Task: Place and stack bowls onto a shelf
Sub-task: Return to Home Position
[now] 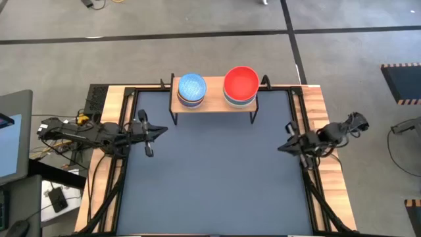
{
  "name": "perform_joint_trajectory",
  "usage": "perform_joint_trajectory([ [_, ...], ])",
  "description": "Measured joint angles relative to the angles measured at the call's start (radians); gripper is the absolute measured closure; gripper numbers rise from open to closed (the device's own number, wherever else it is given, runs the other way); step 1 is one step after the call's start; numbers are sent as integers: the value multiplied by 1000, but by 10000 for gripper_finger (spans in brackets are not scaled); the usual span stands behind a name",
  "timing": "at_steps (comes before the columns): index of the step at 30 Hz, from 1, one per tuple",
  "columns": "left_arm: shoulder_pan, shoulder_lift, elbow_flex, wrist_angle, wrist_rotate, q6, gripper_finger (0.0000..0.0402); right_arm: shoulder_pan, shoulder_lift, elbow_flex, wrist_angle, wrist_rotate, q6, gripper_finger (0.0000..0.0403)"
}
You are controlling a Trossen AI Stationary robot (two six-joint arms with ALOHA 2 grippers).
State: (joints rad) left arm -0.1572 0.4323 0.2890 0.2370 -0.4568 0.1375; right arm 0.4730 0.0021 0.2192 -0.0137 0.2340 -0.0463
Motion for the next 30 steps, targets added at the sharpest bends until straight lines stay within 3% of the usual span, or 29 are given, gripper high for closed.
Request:
perform_joint_trajectory([
  [13,6,349,0,293,50,-42,401,-66,1,-208,215,-27,75,382],
  [19,1,426,0,367,60,-48,401,-77,1,-211,232,-55,91,382],
  [25,-21,309,0,354,55,24,401,-75,0,-211,237,-75,119,382],
  [30,-36,85,0,91,58,25,401,-76,0,-212,238,-79,128,382],
])
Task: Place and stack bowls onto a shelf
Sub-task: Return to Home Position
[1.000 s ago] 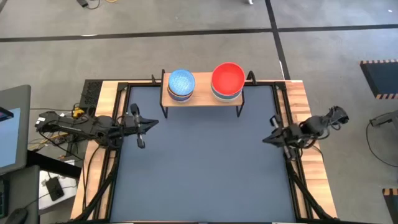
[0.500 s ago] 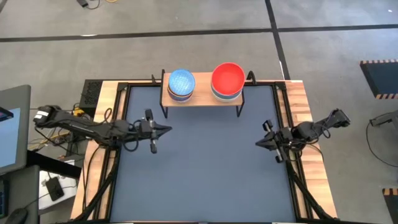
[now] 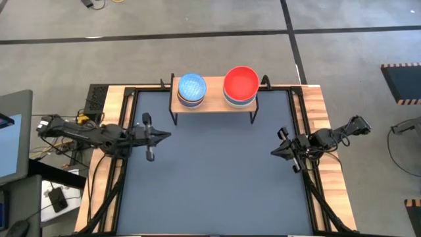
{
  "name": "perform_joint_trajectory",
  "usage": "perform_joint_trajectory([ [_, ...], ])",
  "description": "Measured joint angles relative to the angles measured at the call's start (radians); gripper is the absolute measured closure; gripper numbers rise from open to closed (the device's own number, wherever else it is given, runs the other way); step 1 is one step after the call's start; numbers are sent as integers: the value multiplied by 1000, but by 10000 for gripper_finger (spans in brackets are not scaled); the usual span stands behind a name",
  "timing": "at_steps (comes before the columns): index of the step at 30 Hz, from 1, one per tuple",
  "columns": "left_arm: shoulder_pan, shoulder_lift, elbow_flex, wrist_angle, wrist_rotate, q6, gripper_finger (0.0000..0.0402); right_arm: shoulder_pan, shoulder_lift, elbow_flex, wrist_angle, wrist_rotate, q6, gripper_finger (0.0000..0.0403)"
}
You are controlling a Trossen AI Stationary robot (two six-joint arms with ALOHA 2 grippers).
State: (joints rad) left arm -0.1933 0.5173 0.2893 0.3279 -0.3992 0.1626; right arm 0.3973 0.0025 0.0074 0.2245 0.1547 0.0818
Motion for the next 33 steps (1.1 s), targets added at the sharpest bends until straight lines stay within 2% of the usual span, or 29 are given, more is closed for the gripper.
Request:
perform_joint_trajectory([
  [4,-9,-131,-8,-136,42,-3,401,0,0,0,3,-1,0,382],
  [11,-9,-302,-264,124,60,-43,401,-1,0,-1,8,-1,13,382],
  [12,-9,-326,-279,121,58,-60,401,-1,0,-1,10,-1,24,382],
  [15,-8,-393,-263,6,85,-71,401,-1,0,-1,10,-2,62,382],
  [21,-8,-517,-257,-125,131,-70,401,-1,0,-2,9,-12,76,382],
  [28,-7,-516,-259,-209,131,-89,401,-1,0,-2,-8,-26,77,382],
  [33,-7,-514,-278,-243,145,-139,402,-1,0,-2,-118,-26,77,382],
])
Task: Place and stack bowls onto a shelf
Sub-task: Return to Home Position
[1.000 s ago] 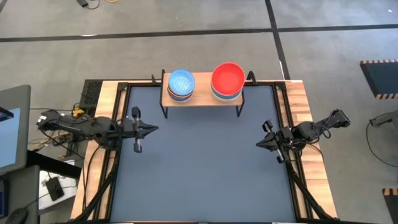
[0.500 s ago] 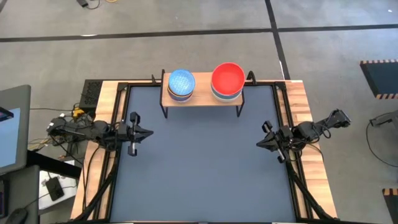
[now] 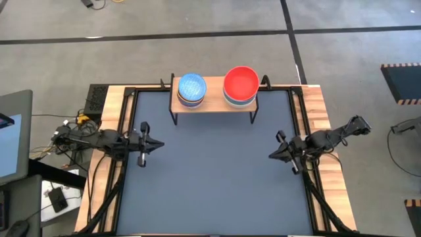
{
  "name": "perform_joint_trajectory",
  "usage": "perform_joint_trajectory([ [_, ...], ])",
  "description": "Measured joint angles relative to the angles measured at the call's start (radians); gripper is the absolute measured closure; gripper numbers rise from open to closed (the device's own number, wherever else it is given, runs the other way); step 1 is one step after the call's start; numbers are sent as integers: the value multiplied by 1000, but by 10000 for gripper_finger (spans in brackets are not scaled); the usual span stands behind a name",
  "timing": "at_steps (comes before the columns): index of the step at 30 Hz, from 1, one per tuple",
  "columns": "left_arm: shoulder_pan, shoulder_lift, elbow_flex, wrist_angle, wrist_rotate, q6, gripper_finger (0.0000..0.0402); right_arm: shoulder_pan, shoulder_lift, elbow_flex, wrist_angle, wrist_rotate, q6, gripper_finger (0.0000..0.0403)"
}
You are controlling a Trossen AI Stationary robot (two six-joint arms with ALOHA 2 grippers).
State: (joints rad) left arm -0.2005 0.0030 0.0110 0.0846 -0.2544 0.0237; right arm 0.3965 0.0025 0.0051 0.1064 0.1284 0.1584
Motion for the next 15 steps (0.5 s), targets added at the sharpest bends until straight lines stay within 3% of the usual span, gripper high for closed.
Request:
perform_joint_trajectory([
  [3,1,17,0,-27,56,-23,401,0,0,0,-39,0,2,382],
  [15,2,22,-1,-27,78,18,401,0,0,-1,-58,-1,-94,377],
])
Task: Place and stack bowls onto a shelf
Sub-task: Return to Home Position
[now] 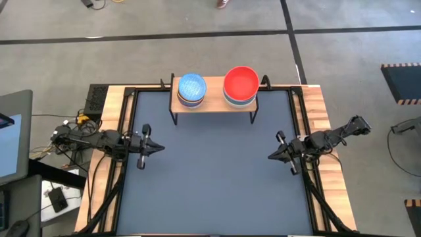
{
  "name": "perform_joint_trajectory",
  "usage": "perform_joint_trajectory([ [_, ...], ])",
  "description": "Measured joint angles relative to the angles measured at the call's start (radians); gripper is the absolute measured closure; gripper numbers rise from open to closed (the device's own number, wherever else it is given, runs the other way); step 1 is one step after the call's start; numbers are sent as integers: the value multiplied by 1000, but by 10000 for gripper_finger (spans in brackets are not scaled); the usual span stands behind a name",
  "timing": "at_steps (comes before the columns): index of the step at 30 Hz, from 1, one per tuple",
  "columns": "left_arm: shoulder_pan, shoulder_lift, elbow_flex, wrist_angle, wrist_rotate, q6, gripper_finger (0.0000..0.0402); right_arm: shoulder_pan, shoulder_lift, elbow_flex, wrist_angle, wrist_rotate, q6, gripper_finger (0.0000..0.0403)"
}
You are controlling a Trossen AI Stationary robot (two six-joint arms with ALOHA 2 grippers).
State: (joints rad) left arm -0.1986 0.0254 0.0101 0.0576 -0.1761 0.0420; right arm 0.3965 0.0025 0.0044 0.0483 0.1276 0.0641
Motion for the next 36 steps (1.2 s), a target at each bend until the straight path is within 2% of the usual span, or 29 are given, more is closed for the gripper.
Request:
perform_joint_trajectory([
  [5,0,1,-1,-4,26,18,401,-1,0,0,-4,0,-19,374],
  [14,0,1,-2,-2,7,42,401,-1,0,0,-8,0,78,368],
  [36,0,1,-3,1,5,46,401,-1,0,0,-11,2,75,363],
])
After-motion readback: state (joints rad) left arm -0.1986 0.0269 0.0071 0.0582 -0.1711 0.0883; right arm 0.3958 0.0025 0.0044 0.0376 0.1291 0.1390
